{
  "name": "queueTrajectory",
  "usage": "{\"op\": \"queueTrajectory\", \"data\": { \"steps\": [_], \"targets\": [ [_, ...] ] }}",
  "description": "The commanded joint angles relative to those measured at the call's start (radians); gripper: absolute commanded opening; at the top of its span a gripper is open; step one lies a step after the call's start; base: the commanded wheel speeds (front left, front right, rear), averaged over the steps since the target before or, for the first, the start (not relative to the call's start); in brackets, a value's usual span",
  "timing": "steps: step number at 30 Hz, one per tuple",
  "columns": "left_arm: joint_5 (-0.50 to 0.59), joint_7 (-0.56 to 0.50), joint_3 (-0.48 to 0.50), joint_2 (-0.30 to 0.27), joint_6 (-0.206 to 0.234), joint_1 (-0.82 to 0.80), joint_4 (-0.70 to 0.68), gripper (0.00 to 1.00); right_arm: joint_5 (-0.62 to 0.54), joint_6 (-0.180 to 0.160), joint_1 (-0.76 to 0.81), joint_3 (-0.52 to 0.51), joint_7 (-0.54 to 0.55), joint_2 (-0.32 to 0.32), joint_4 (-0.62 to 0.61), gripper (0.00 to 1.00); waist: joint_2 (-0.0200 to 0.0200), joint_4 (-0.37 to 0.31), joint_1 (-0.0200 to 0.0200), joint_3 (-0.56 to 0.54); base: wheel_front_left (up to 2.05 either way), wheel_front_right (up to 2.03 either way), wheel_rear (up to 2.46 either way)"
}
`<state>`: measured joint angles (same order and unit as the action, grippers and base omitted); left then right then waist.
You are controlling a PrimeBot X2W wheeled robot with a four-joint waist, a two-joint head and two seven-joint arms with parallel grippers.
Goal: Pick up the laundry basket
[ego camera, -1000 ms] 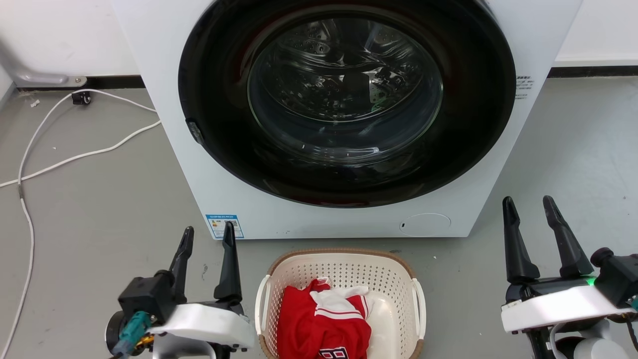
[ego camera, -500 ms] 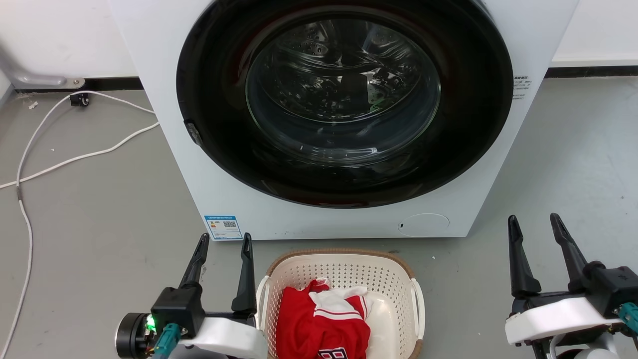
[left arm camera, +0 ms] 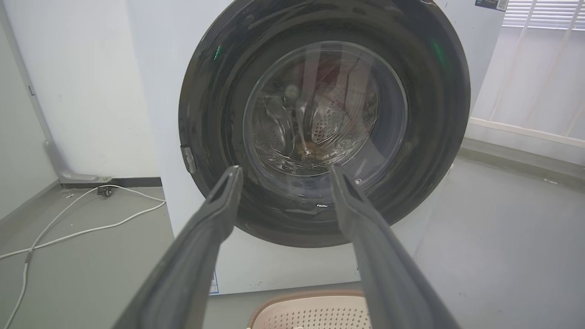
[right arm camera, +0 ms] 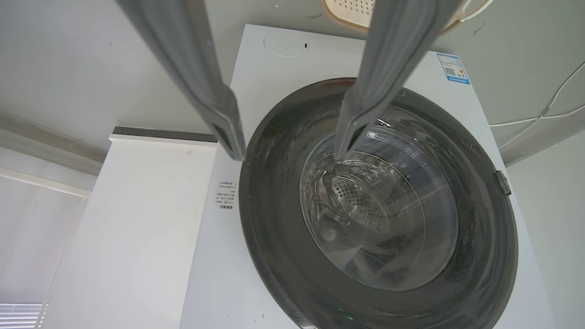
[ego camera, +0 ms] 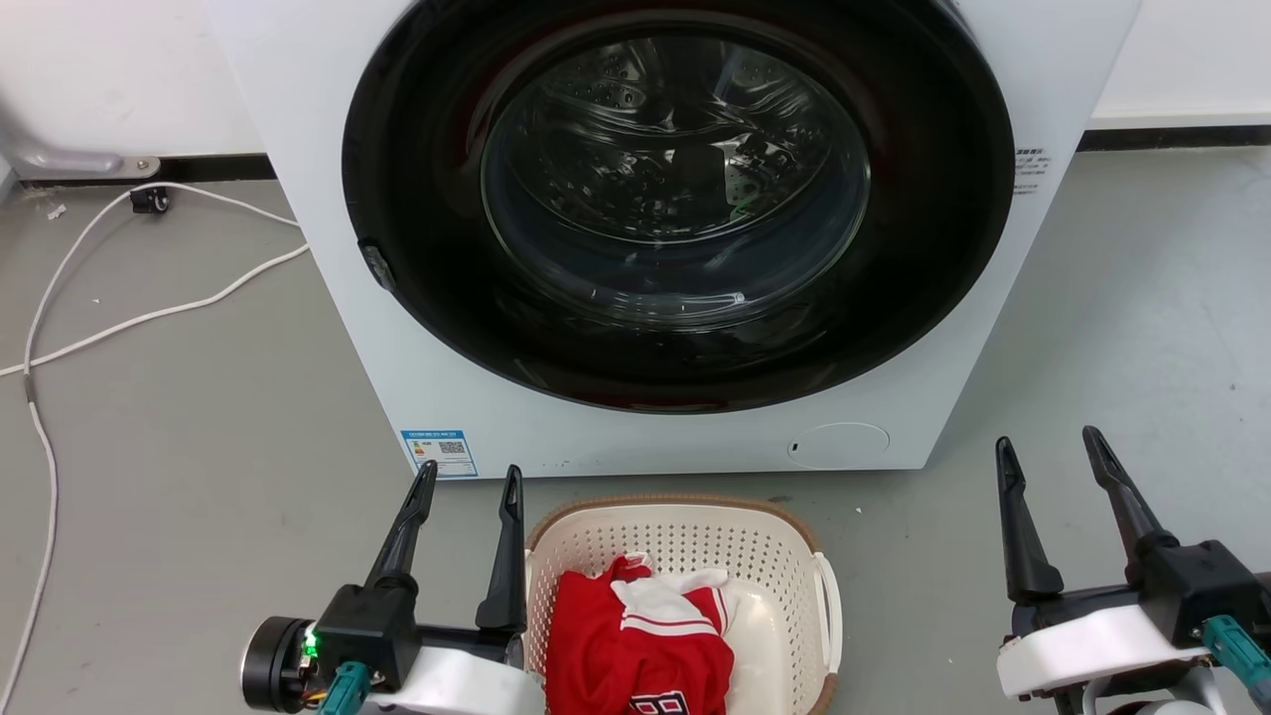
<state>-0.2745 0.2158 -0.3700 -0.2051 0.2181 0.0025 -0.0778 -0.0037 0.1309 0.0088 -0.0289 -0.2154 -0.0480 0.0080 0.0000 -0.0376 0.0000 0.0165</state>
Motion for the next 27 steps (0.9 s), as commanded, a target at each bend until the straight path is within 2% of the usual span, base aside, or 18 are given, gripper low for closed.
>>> {"op": "queueTrajectory", "data": {
  "steps": [1,7,12,16,21,27],
  "targets": [
    [0.021,0.010,0.013,0.009,-0.019,0.012,-0.012,1.00,-0.016,0.000,0.006,-0.004,-0.010,-0.004,-0.005,1.00,0.0000,-0.001,0.0000,0.001,0.00,0.00,0.00],
    [0.040,0.021,0.060,0.054,-0.103,0.040,0.004,1.00,0.010,0.000,0.014,-0.023,-0.022,-0.003,0.019,1.00,0.0000,-0.005,0.0000,0.004,0.00,0.00,0.00],
    [0.032,0.030,0.140,0.110,-0.161,0.068,0.035,1.00,0.006,0.000,0.018,-0.032,-0.031,-0.003,0.043,1.00,0.0000,-0.008,0.0000,0.002,0.00,0.00,0.00],
    [0.078,0.038,0.172,0.131,-0.209,0.079,0.077,1.00,-0.014,0.000,0.014,-0.029,-0.038,-0.003,0.054,1.00,0.0000,-0.010,0.0000,0.000,0.00,0.00,0.00],
    [0.150,0.047,0.185,0.141,-0.233,0.080,0.113,1.00,-0.041,0.000,0.011,-0.022,-0.048,-0.003,0.057,1.00,0.0000,-0.013,0.0000,0.001,0.00,0.00,0.00],
    [0.185,0.050,0.193,0.150,-0.238,0.078,0.136,1.00,-0.055,0.000,0.011,-0.022,-0.050,-0.003,0.059,1.00,0.0000,-0.011,0.0000,0.001,0.00,0.00,0.00]
  ]
}}
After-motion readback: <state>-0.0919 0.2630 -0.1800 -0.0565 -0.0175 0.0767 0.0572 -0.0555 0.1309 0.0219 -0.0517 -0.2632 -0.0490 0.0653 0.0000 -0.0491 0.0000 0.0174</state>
